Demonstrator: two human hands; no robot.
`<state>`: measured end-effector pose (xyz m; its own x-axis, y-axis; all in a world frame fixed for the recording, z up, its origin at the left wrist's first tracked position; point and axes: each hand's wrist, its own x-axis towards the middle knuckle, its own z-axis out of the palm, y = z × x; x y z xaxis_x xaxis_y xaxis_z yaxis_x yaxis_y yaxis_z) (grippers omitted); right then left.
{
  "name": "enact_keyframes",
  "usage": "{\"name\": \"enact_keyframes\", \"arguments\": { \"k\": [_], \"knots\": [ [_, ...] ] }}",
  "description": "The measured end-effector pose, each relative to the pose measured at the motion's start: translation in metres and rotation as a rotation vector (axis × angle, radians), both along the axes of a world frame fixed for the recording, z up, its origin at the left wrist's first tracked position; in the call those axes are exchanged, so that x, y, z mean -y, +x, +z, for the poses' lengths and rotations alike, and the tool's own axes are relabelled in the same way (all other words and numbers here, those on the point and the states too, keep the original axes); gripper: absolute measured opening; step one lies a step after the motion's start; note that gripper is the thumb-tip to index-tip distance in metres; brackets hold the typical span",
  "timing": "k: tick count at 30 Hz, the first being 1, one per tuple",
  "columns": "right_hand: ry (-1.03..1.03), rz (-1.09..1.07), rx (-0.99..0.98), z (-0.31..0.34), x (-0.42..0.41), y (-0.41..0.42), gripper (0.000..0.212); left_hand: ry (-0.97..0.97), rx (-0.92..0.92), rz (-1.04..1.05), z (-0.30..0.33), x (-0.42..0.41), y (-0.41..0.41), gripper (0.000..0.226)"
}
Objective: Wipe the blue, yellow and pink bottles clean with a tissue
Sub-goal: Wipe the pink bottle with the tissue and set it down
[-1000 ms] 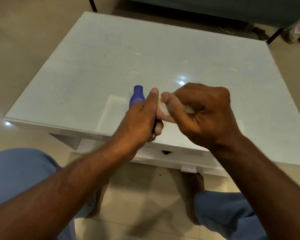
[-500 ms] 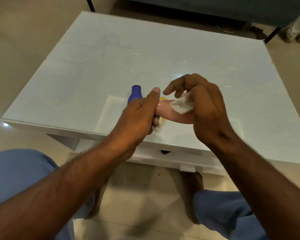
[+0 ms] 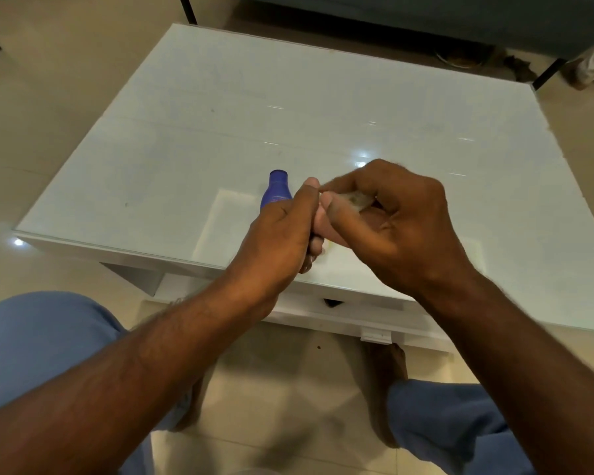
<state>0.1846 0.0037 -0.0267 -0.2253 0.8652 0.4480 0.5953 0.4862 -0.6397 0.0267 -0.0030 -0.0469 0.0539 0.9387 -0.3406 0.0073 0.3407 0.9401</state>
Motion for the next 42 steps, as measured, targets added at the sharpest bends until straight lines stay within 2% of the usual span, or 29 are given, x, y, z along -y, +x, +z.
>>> {"name": "enact_keyframes", "arguments": {
  "k": [2, 5, 9, 14, 19, 22, 27, 30, 33, 38, 40, 42],
  "knots": [
    [0.082, -0.062, 0.018, 0.0, -0.003, 0.001, 0.03, 0.027, -0.014, -0.039, -0.001, 0.005, 0.001, 0.053],
    [0.175, -0.121, -0.08, 0.006, -0.005, 0.0, 0.053, 0.032, -0.002, -0.09, -0.002, 0.01, 0.003, 0.059],
    [0.167, -0.128, -0.254, 0.012, -0.001, -0.001, 0.066, 0.038, -0.042, -0.096, -0.002, 0.009, 0.007, 0.062],
    [-0.122, -0.198, -0.588, 0.02, 0.004, -0.005, 0.065, 0.095, -0.046, -0.063, 0.001, 0.006, 0.006, 0.058],
    [-0.498, -0.17, -0.703, 0.025, 0.002, -0.006, 0.077, 0.014, -0.078, -0.002, 0.001, 0.001, 0.004, 0.056],
    [-0.584, -0.228, -0.873, 0.024, 0.001, -0.007, 0.085, 0.014, -0.084, 0.003, 0.001, 0.0, 0.002, 0.058],
    [-0.652, -0.339, -1.165, 0.026, -0.005, 0.003, 0.076, 0.048, -0.069, -0.021, 0.003, 0.0, 0.004, 0.062],
    [-0.602, -0.425, -1.317, 0.031, -0.009, 0.011, 0.066, 0.036, -0.059, -0.006, 0.006, -0.003, 0.004, 0.085],
    [-0.616, -0.451, -1.264, 0.034, -0.012, 0.022, 0.056, 0.041, -0.043, -0.009, 0.007, -0.003, 0.003, 0.087],
    [-0.596, -0.486, -0.992, 0.03, -0.011, 0.02, 0.047, 0.046, -0.059, -0.011, 0.004, -0.002, 0.004, 0.088],
    [-0.558, -0.478, -0.9, 0.028, -0.012, 0.018, 0.035, 0.063, -0.078, -0.019, 0.003, -0.001, 0.004, 0.088],
    [-0.514, -0.433, -0.84, 0.026, -0.013, 0.016, 0.013, 0.076, -0.094, -0.018, 0.001, -0.002, 0.002, 0.08]
  ]
}}
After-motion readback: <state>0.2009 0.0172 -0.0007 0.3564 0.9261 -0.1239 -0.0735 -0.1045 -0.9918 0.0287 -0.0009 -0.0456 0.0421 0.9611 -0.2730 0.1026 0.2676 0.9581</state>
